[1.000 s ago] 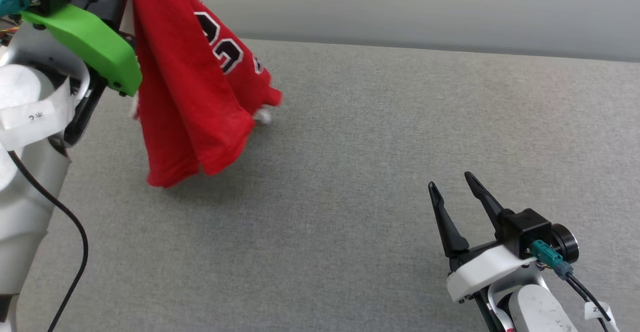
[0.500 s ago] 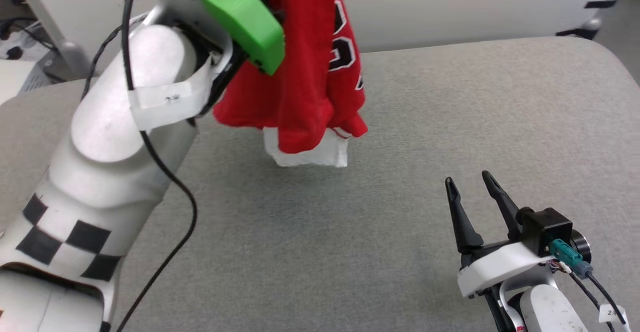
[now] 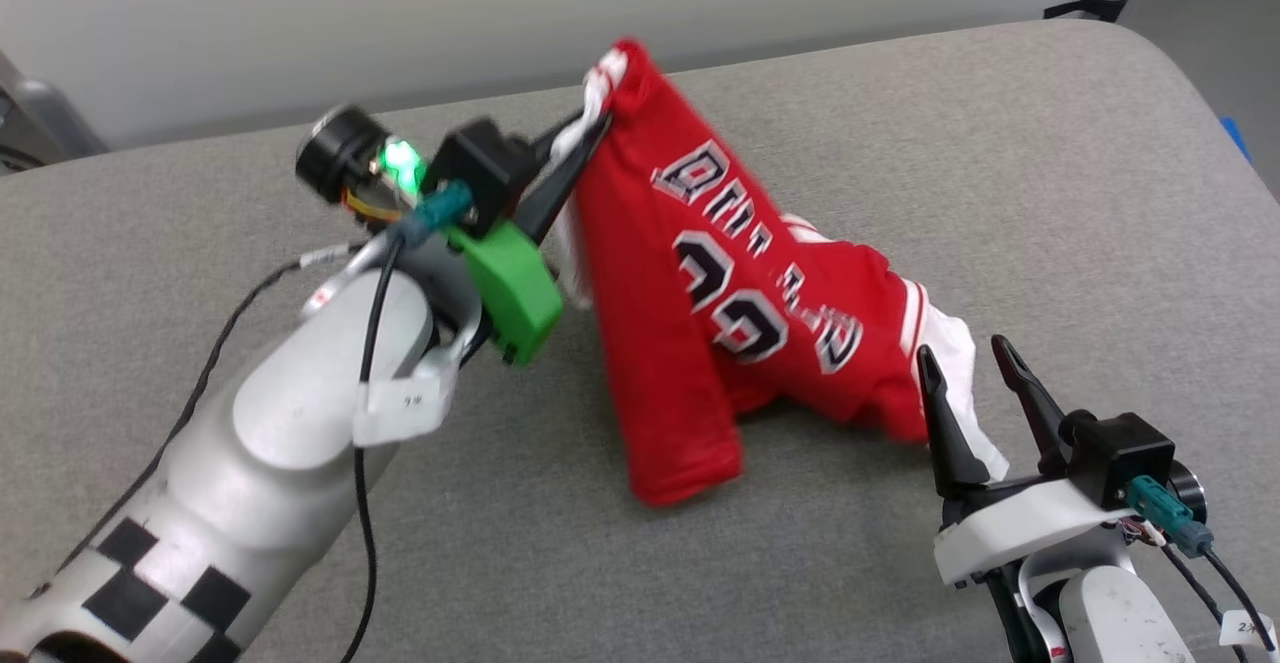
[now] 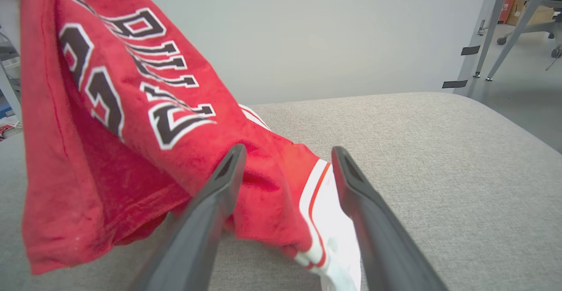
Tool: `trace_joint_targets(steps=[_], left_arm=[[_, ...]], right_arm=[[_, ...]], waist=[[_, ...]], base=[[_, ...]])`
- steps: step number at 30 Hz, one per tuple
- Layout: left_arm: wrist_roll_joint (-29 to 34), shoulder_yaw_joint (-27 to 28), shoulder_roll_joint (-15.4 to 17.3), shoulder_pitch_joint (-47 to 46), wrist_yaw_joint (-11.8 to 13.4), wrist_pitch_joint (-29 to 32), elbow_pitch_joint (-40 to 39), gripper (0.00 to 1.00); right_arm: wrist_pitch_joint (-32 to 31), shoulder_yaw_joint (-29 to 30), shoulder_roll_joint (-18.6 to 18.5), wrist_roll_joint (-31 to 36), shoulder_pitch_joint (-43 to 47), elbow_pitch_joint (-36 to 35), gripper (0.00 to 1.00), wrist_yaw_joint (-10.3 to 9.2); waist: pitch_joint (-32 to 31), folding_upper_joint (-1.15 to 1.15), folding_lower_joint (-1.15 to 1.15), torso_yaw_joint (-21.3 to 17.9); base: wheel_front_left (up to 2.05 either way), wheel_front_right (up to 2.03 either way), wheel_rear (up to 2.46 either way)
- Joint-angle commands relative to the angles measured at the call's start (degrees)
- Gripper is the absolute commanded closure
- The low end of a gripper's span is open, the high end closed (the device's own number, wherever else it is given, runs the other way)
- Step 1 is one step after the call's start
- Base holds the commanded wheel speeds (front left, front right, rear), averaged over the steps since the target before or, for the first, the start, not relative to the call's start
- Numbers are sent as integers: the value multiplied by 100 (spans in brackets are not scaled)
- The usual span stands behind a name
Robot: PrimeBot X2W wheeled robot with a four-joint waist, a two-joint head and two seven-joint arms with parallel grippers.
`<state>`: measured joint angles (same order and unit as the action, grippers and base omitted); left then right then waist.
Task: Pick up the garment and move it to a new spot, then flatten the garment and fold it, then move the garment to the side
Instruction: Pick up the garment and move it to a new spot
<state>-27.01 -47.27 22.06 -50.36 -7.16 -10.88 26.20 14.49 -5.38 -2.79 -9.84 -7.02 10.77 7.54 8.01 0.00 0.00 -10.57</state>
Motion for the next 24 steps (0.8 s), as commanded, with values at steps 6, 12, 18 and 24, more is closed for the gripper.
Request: trace_joint_targets(steps=[6,12,18,24], left_arm=[[3,-689,475,874,-31,-262,387,100],[127,-1388,816,1089,-32,-369,714,100],[48,-1835,934,1155,-32,-405,964,0],[83,-1709,931,1132,-8,-410,982,0]], right_arm=[[51,-18,-10,103,-201,14,0,-5],[51,-15,-10,209,-244,98,0,-5],[51,42,-9,264,-215,171,0,-5],[51,105,-9,317,-111,207,0,-5]], waist=[[374,0,0,551],[344,0,0,791],[182,0,0,972],[-64,0,0,1173]], base=[[0,0,0],[0,0,0],[0,0,0],[0,0,0]])
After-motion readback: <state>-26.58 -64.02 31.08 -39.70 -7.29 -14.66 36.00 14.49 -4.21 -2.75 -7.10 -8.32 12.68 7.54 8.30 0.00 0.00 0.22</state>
